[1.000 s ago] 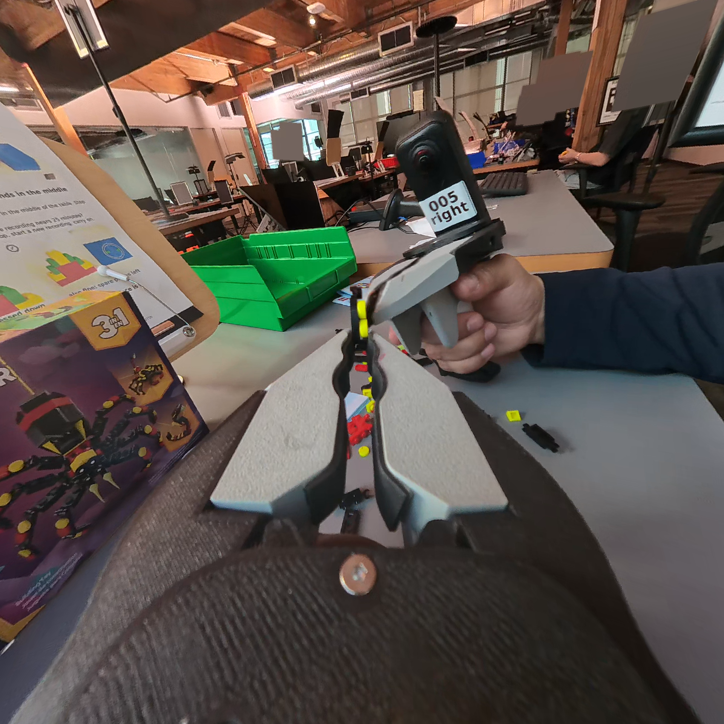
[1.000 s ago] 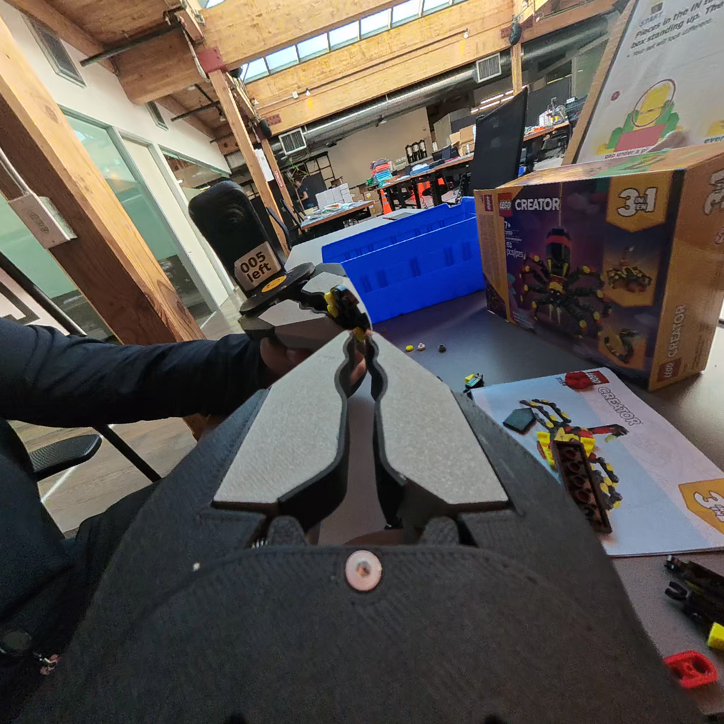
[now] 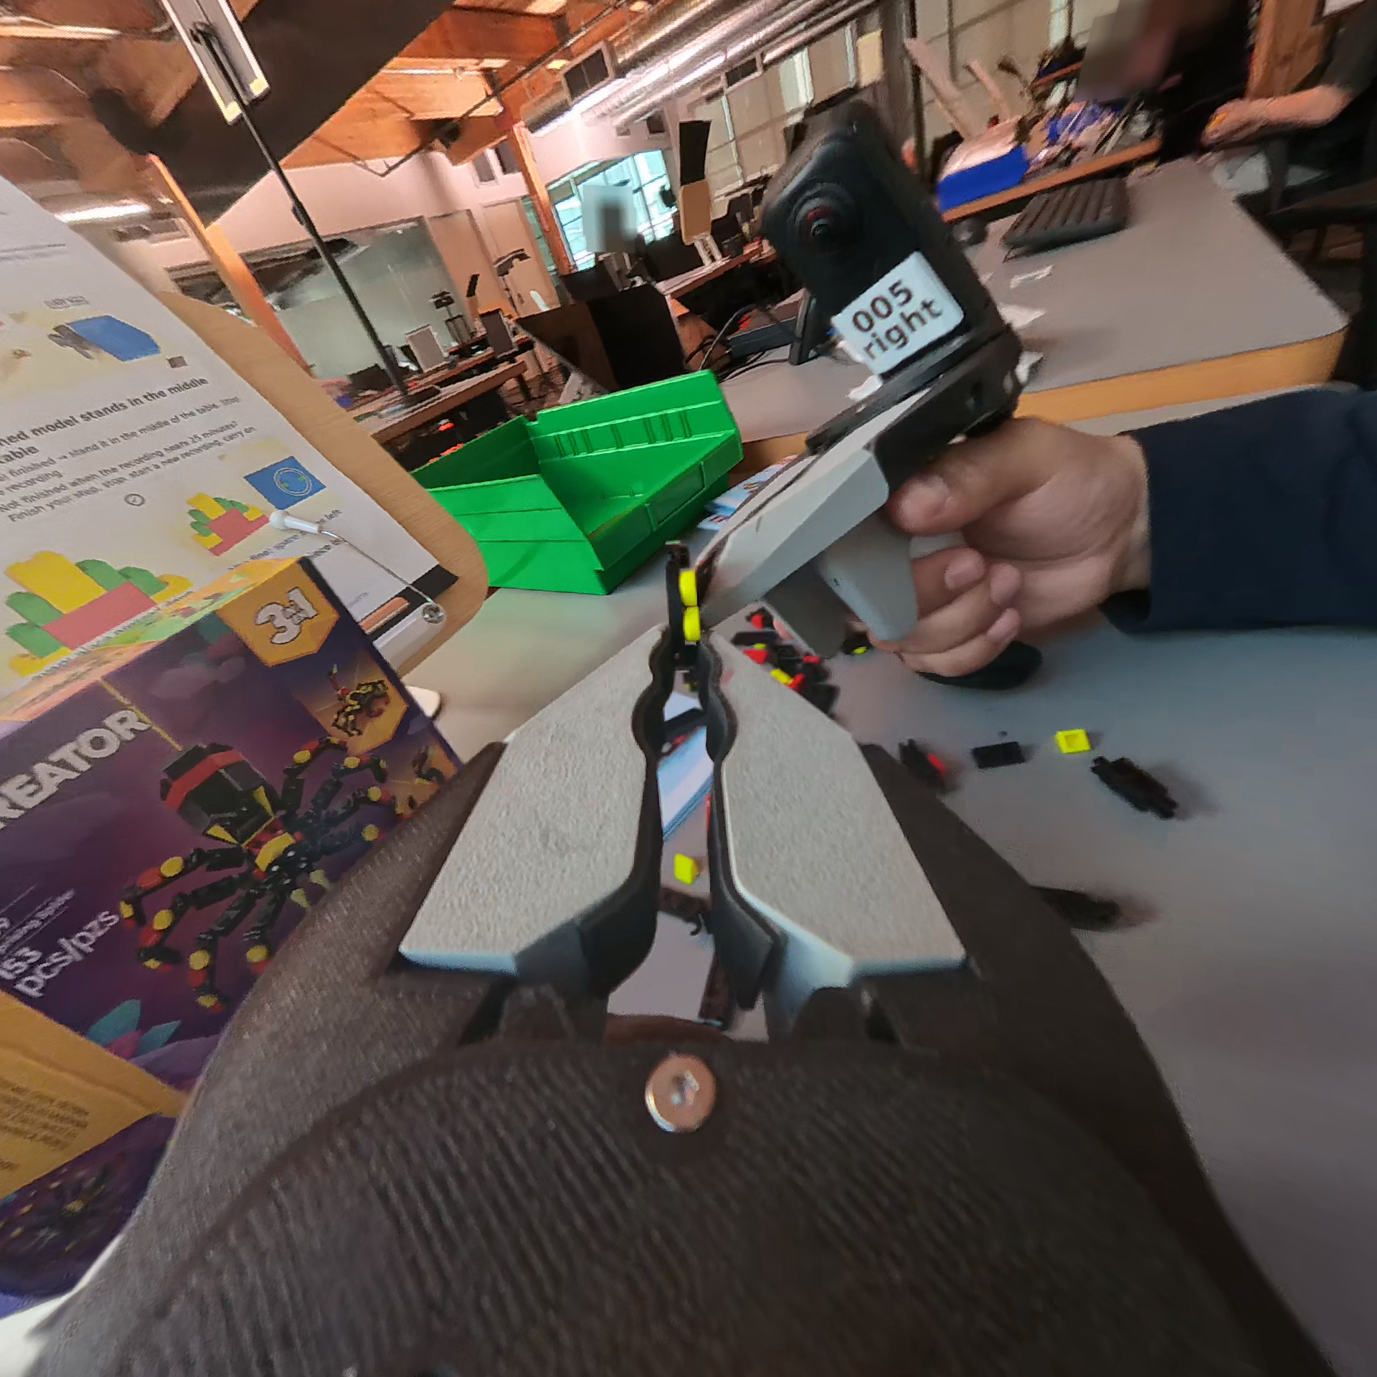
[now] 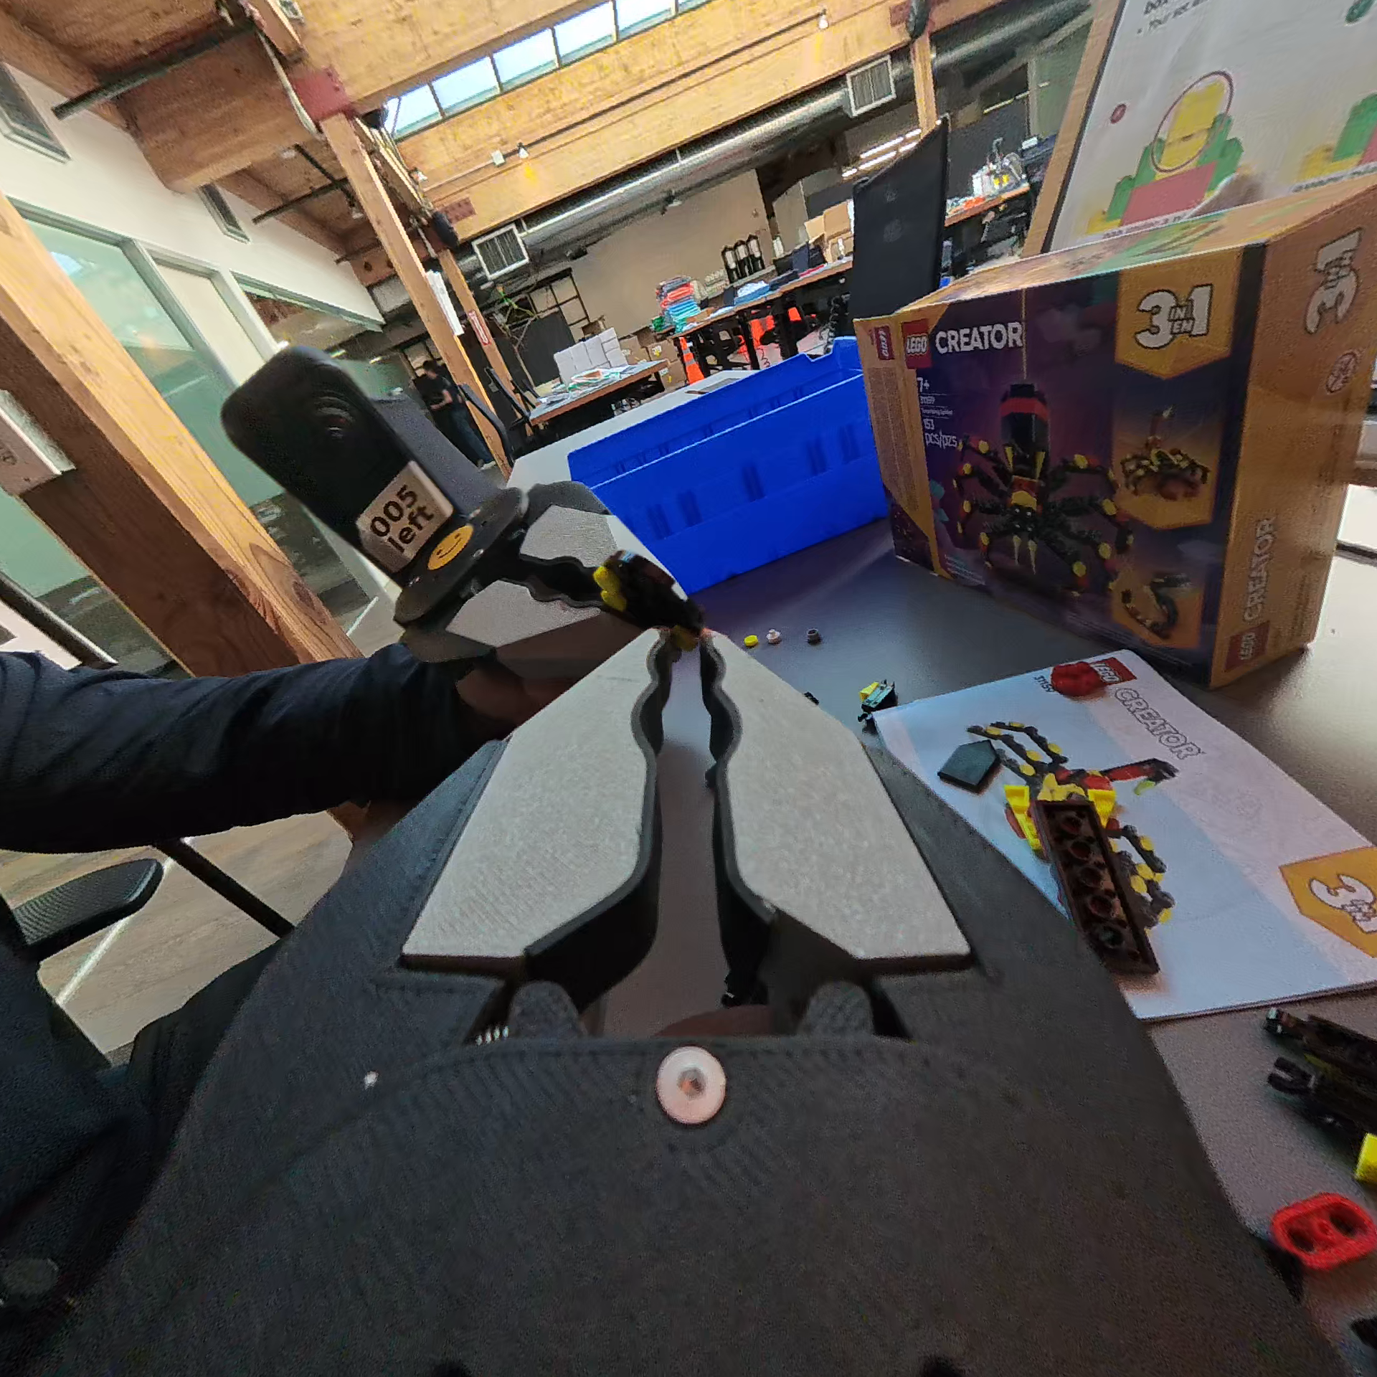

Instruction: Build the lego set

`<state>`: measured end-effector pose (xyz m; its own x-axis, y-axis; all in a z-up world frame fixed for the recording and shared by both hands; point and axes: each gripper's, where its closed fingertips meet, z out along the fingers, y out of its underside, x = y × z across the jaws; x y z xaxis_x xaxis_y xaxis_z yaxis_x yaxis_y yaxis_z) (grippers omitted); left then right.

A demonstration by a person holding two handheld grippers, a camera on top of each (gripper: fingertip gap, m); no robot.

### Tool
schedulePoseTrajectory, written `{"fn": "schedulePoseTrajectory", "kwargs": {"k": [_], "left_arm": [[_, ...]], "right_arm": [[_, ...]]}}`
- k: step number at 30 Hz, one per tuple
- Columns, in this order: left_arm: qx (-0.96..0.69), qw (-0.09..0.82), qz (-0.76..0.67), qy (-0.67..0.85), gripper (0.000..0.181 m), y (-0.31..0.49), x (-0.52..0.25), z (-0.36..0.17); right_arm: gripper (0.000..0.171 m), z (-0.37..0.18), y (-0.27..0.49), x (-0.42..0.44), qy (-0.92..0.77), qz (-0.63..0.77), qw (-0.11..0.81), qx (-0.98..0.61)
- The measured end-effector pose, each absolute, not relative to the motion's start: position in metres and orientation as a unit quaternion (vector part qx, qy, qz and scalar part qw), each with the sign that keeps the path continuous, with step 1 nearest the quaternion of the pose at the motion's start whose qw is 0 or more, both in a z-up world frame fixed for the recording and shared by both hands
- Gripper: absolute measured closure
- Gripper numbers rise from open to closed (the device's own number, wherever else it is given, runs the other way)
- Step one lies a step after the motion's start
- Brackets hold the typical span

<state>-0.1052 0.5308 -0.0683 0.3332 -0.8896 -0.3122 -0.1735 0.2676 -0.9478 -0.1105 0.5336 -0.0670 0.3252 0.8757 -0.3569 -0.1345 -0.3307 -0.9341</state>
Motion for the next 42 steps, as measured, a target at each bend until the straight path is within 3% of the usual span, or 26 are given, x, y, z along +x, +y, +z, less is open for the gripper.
{"fn": "schedulePoseTrajectory", "kwargs": {"k": [6, 18, 30, 34, 42], "left_arm": [[-0.531, 0.654, -0.151, 0.518, 0.179, 0.543, -0.103, -0.080], [-0.533, 0.627, -0.246, 0.512, 0.179, 0.535, -0.103, -0.071], [-0.544, 0.664, -0.117, 0.499, 0.179, 0.554, -0.106, -0.079], [-0.575, 0.639, -0.177, 0.479, 0.179, 0.559, -0.106, -0.081], [-0.575, 0.641, -0.160, 0.482, 0.179, 0.562, -0.109, -0.082]], "right_arm": [[0.162, -0.077, 0.544, -0.110, -0.235, 0.537, 0.462, -0.666], [0.167, -0.070, 0.537, -0.109, -0.292, 0.499, 0.489, -0.653], [0.171, -0.079, 0.551, -0.110, -0.248, 0.461, 0.499, -0.691], [0.171, -0.082, 0.557, -0.110, -0.221, 0.488, 0.484, -0.692], [0.171, -0.086, 0.557, -0.102, -0.255, 0.433, 0.497, -0.707]]}}
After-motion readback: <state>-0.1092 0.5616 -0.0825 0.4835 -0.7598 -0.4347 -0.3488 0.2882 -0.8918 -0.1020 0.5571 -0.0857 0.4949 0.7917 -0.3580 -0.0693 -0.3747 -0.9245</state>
